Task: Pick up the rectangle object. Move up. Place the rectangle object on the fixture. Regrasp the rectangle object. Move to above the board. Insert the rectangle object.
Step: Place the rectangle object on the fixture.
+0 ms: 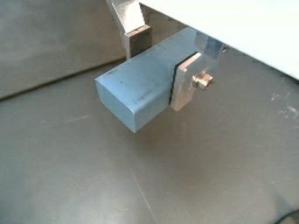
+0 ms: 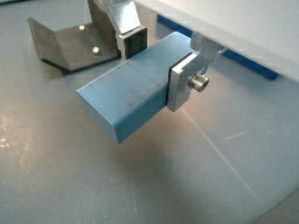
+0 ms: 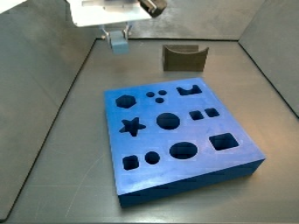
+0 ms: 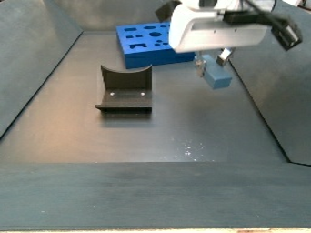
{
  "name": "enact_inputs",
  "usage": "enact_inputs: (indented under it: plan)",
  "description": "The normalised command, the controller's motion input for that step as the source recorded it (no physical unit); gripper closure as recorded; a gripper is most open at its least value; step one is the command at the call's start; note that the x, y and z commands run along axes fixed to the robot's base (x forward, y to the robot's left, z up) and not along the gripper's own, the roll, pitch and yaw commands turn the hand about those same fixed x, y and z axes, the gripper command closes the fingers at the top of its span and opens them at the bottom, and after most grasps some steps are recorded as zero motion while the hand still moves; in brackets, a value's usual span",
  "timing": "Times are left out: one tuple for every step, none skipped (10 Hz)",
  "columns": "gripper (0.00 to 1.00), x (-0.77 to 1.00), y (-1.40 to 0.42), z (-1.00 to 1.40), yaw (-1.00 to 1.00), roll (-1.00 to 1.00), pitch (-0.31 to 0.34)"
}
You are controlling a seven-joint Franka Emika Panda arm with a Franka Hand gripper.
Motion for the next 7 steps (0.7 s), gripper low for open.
enact_inputs:
  plan:
    - [1.0, -0.02, 0.01, 1.0, -0.01, 0.07, 0.06]
    - [1.0, -0.02, 0.01, 1.0, -0.01, 0.09, 0.067]
    - [1.0, -0.03, 0.01, 1.0, -0.01, 0.1, 0.072]
    - [1.0, -0.03, 0.02, 1.0, -0.01, 0.12, 0.079]
    - [1.0, -0.04, 0.02, 1.0, -0.01, 0.14, 0.082]
    - [1.0, -0.04, 0.02, 1.0, -0.01, 0.16, 0.083]
    - [1.0, -0.03, 0.02, 0.87, 0.0, 0.17, 0.095]
